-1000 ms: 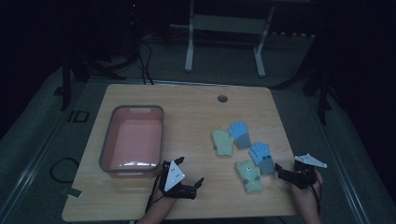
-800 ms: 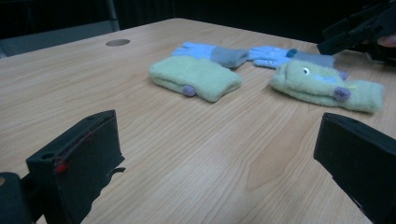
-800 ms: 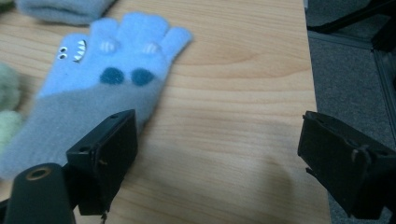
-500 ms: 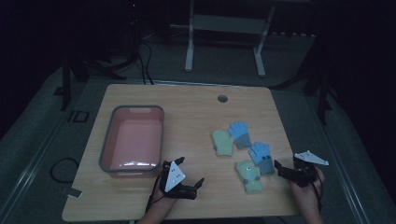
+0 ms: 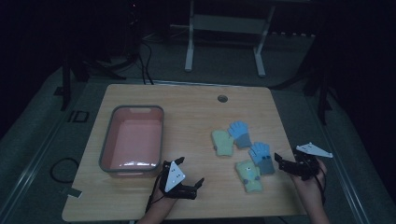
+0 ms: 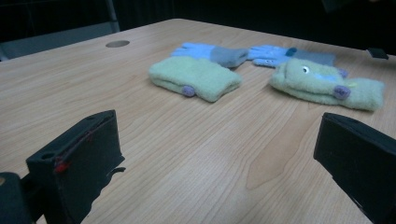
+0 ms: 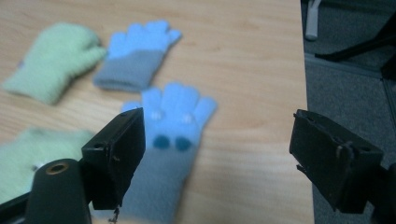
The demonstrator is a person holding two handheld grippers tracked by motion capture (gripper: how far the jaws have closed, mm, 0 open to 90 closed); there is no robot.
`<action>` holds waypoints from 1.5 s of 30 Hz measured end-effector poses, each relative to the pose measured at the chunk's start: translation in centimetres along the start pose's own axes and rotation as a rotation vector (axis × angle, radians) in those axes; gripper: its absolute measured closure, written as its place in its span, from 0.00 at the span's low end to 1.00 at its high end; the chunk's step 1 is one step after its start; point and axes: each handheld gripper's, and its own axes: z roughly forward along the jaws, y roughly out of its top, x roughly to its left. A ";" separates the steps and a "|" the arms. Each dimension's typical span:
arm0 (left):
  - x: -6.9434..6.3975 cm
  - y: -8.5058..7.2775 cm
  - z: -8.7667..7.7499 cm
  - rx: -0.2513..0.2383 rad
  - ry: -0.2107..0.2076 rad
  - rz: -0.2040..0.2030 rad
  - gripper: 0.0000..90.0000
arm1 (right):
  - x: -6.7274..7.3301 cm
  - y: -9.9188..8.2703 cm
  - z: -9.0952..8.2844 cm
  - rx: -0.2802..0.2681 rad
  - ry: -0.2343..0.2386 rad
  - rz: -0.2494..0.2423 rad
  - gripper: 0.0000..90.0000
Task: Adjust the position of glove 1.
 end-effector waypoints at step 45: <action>-0.1 0.0 0.0 -0.005 -0.014 0.007 0.01 | 11.2 8.5 7.6 0.088 0.258 -0.172 0.21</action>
